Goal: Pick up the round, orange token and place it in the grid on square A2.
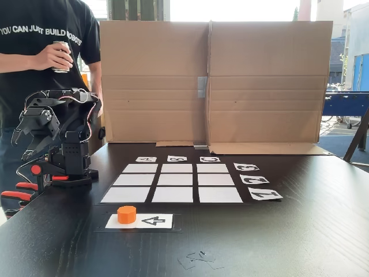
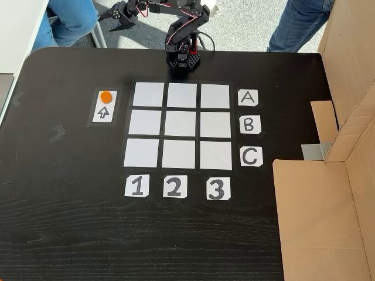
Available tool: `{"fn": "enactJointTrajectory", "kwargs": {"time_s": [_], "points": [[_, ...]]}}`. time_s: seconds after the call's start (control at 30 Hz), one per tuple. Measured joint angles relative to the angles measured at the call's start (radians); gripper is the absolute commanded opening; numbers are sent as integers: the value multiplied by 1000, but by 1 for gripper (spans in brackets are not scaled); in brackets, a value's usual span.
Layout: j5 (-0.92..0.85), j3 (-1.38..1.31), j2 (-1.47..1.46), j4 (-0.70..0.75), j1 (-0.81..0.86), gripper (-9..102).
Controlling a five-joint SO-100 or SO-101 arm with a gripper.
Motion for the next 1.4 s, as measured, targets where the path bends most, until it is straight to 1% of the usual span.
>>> {"fn": "enactJointTrajectory", "kwargs": {"time_s": [0.13, 0.27, 0.5, 0.63, 0.73, 1.17, 1.4], "points": [[0, -249, -169, 164, -15, 30], [0, -462, -295, 278, -44, 33], [-17, -709, -451, 374, -104, 34], [-106, -788, -518, 430, -163, 35], [-126, -811, -549, 440, -195, 38], [-133, -819, -739, 440, -307, 40], [-137, -834, -779, 439, -370, 40]]}}
